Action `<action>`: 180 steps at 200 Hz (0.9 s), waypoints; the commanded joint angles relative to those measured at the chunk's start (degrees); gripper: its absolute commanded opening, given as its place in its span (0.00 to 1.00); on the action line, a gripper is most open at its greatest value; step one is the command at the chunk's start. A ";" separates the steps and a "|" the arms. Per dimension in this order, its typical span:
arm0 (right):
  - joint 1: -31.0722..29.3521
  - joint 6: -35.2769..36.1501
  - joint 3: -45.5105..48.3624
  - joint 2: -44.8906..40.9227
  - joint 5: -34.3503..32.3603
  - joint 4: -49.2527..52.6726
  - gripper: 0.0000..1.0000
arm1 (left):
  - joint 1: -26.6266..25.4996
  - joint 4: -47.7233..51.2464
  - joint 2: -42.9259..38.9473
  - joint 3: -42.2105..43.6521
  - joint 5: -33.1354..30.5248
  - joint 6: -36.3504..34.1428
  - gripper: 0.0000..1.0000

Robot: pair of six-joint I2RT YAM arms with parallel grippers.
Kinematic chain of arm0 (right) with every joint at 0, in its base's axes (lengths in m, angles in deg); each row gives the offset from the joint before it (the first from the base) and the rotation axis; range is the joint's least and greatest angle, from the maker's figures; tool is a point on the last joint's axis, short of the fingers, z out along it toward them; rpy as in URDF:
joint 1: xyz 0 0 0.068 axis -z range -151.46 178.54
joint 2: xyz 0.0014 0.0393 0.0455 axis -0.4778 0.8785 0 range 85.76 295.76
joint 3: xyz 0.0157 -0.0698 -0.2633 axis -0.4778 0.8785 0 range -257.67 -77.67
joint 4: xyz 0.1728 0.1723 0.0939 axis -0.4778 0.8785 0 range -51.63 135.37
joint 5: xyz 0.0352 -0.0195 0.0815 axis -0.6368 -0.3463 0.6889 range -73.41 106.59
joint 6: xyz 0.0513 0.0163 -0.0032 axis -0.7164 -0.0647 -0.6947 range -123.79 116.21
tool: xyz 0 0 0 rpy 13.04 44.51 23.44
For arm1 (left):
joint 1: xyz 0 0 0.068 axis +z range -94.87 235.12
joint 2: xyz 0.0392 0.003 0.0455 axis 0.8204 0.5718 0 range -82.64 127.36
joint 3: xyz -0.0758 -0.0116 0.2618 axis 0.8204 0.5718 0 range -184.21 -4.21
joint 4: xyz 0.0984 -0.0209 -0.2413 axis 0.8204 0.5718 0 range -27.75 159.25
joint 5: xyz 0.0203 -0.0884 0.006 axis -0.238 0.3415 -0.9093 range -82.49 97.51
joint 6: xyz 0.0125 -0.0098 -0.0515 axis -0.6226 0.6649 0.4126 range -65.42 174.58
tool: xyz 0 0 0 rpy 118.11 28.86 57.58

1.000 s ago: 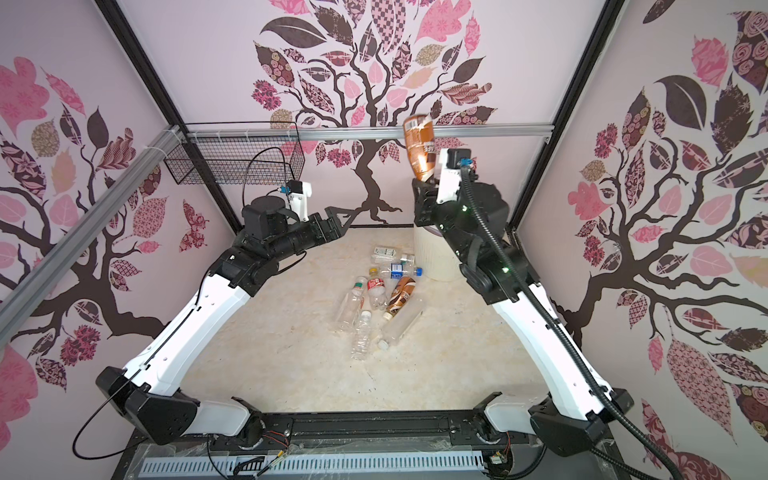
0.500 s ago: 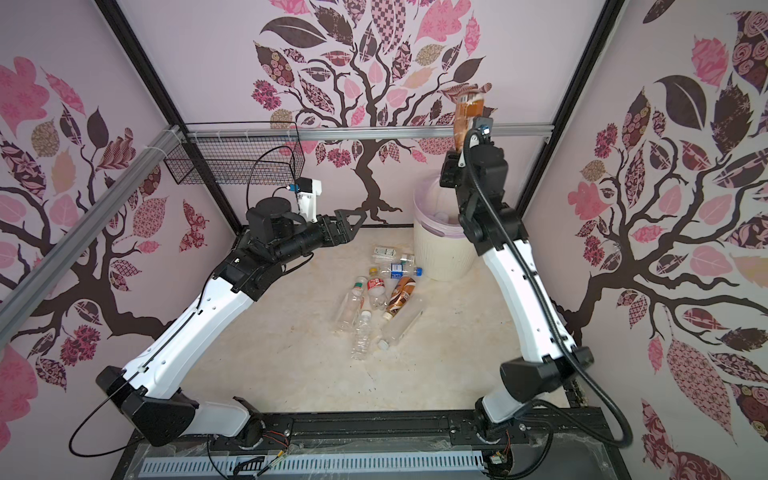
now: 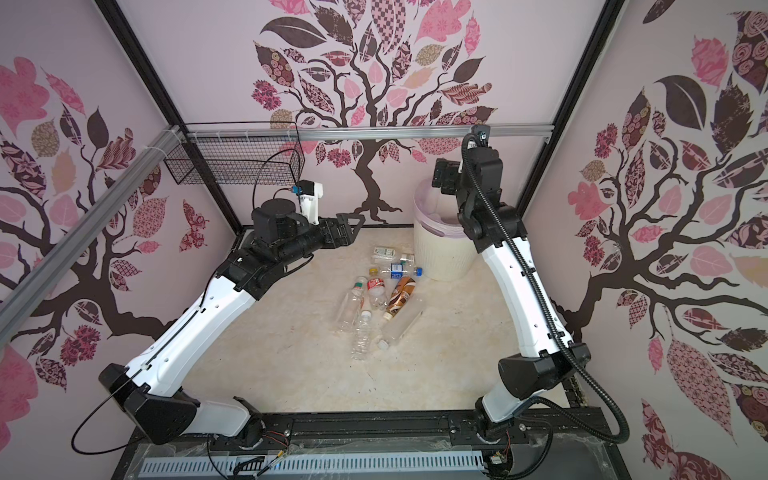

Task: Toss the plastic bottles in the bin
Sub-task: 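Open the right gripper above the bin to drop the Nescafe bottle, then lower the left gripper onto the clear bottle nearest it while the right gripper returns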

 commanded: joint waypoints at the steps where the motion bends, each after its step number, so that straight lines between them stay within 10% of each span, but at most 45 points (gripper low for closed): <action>1: -0.05 -1.54 0.62 -1.17 2.54 -0.15 0.99 | 0.06 3.76 1.59 -0.94 -2.89 -1.60 0.98; 180: -14.60 -8.18 40.31 -18.14 9.41 -3.74 0.99 | 1.31 21.84 0.26 14.99 -2.06 -1.29 0.98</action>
